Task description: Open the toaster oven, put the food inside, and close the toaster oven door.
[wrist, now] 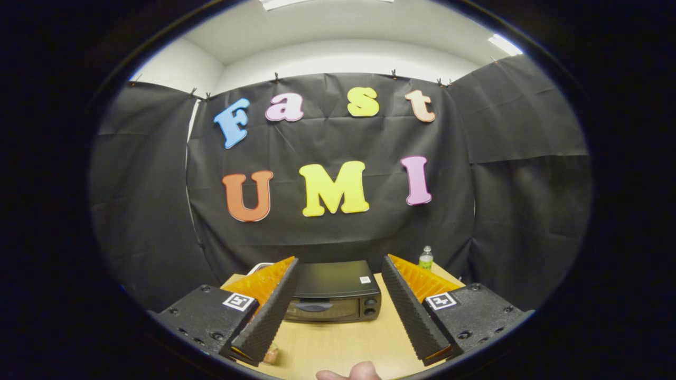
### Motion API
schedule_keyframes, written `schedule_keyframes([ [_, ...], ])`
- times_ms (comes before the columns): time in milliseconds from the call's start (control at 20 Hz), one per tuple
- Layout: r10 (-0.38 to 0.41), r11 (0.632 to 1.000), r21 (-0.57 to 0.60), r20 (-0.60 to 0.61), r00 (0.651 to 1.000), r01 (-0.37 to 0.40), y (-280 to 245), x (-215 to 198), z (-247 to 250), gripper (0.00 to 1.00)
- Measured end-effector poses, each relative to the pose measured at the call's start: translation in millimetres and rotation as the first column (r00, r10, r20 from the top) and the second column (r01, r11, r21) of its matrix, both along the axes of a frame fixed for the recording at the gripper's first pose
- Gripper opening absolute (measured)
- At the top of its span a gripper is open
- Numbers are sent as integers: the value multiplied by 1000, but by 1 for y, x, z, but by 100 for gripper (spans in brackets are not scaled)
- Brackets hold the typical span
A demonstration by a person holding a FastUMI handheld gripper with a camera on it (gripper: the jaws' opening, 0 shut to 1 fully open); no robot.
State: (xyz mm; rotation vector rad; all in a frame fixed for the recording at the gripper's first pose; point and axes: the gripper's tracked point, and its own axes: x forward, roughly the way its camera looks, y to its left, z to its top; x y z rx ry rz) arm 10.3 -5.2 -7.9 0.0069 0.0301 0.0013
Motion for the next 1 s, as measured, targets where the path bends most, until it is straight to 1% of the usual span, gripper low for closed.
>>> schedule_keyframes([
  [350, 4, 1000, 19, -25, 1000, -3, 2, 12, -8, 100],
  [600, 24, 999, 22, -41, 999, -23, 10, 31, -14, 100],
  [850, 46, 999, 32, -74, 996, -44, 21, 72, -38, 100],
  [1000, 70, 997, 22, -121, 990, -67, 30, 105, -70, 100],
])
